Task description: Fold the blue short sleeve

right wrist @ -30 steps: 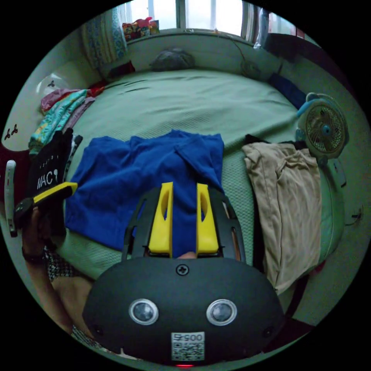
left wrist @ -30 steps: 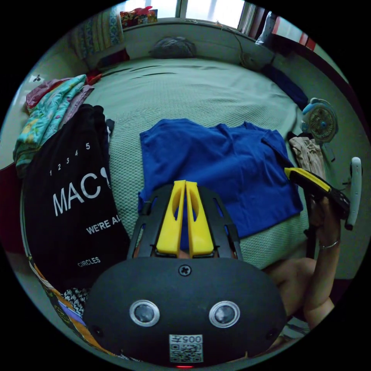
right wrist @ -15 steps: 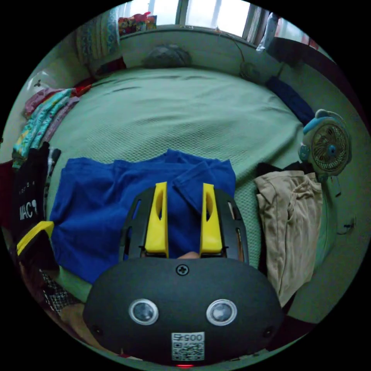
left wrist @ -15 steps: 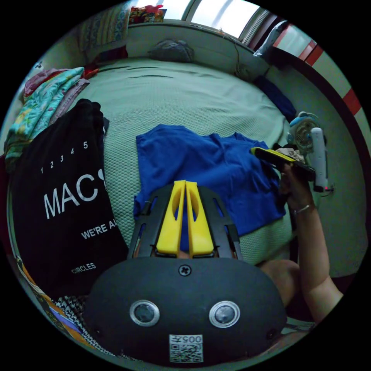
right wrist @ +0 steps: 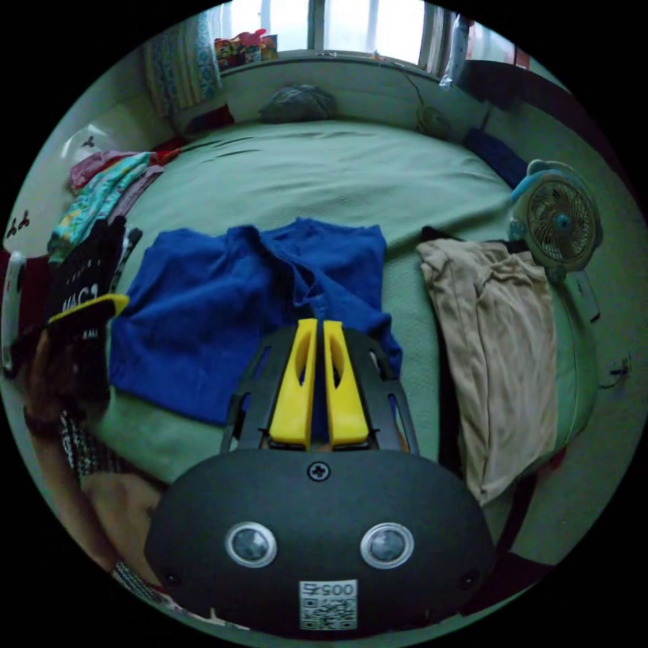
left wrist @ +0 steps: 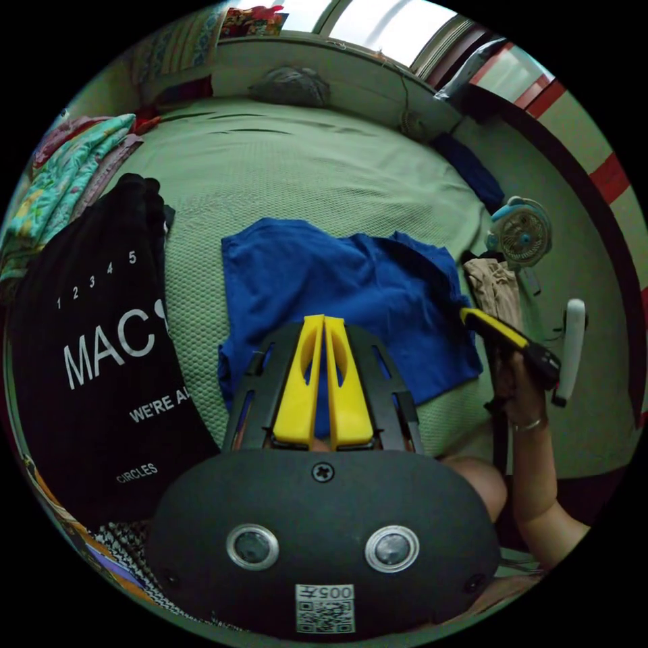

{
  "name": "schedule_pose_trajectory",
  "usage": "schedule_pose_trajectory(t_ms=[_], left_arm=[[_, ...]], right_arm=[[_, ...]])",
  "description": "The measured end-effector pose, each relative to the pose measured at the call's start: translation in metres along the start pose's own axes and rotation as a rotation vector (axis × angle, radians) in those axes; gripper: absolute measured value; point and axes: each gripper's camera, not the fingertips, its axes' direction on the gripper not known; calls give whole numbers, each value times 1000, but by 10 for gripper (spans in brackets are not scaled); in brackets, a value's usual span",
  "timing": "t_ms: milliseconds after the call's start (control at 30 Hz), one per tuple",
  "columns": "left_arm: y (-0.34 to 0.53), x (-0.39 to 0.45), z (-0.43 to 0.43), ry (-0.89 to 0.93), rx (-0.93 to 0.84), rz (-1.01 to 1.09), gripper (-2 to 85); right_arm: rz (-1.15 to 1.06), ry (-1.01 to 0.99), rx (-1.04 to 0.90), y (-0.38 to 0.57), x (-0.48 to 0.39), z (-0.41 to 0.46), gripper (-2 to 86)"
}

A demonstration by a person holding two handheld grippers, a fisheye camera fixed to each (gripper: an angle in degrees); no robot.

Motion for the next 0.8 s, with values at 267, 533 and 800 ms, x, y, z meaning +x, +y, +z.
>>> schedule_pose_trajectory(t_ms=[267,533,800], left_arm=[[53,11,-16,-75,27,-17,-6],[112,16,-41,-145,50,-19,30],[161,36,-66,-151,92,-26,53]], right_arm=[[3,-31,-60,122,35,-29,-16],[89,-21,-92,195,80,-49,-16],[108,42,-131,240,104,-63,-16]])
